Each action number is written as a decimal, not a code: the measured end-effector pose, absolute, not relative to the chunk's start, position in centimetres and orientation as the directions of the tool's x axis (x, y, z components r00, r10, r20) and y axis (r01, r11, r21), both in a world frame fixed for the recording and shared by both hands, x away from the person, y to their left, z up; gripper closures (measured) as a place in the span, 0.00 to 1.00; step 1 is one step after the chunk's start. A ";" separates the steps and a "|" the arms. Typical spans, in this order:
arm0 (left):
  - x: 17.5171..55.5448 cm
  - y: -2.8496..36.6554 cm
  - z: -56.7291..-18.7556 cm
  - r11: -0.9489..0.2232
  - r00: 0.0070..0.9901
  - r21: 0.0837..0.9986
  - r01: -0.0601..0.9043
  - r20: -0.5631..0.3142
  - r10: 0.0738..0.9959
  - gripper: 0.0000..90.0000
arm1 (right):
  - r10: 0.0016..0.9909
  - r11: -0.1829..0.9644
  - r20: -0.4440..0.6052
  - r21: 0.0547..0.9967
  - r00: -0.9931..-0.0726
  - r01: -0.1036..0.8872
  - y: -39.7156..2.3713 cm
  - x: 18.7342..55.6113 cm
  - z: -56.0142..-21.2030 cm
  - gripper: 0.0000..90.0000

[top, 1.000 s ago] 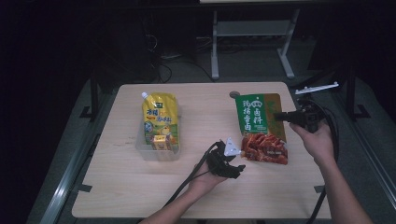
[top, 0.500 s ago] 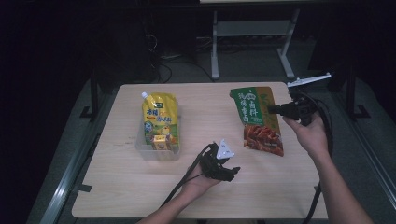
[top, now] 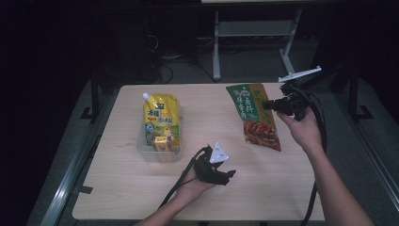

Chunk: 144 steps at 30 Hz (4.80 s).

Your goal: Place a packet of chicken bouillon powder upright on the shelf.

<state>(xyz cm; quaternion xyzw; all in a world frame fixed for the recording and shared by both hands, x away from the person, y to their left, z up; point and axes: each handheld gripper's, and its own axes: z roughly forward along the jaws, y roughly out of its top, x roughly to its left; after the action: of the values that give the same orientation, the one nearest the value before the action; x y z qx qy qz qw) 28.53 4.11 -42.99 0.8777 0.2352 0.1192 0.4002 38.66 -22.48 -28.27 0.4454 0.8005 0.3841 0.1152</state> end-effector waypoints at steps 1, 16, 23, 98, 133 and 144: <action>28.5 4.3 -43.0 -0.563 0.859 0.762 0.319 0.020 0.512 0.37 | 0.802 0.309 0.158 0.716 -0.576 0.626 -22.4 38.7 -28.2 1.00; 28.1 5.9 -43.0 -0.544 0.849 0.776 0.319 0.021 0.527 0.35 | 0.790 0.317 0.152 0.727 -0.594 0.609 -20.0 39.7 -27.3 1.00; 27.9 6.7 -43.0 -0.539 0.847 0.779 0.320 0.020 0.531 0.34 | 0.781 0.319 0.156 0.732 -0.604 0.602 -18.6 40.4 -26.9 1.00; 26.8 9.2 -44.0 -0.540 0.856 0.777 0.324 0.002 0.517 0.32 | 0.579 0.322 0.263 0.796 -0.772 0.512 4.3 50.6 -25.2 1.00; 26.6 8.5 -44.3 -0.557 0.863 0.771 0.309 0.019 0.504 0.32 | 0.618 0.222 0.329 0.798 -0.714 0.560 2.8 49.7 -32.7 0.95; 26.6 8.5 -44.1 -0.553 0.861 0.775 0.306 0.023 0.509 0.32 | 0.616 0.338 0.288 0.744 -0.733 0.576 2.2 49.1 -33.9 0.97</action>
<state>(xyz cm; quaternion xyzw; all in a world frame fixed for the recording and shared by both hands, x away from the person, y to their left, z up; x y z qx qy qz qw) 26.59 8.50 -44.13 0.8726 0.2336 0.1231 0.4109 49.08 2.22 -33.91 0.3646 0.8176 0.4450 0.0222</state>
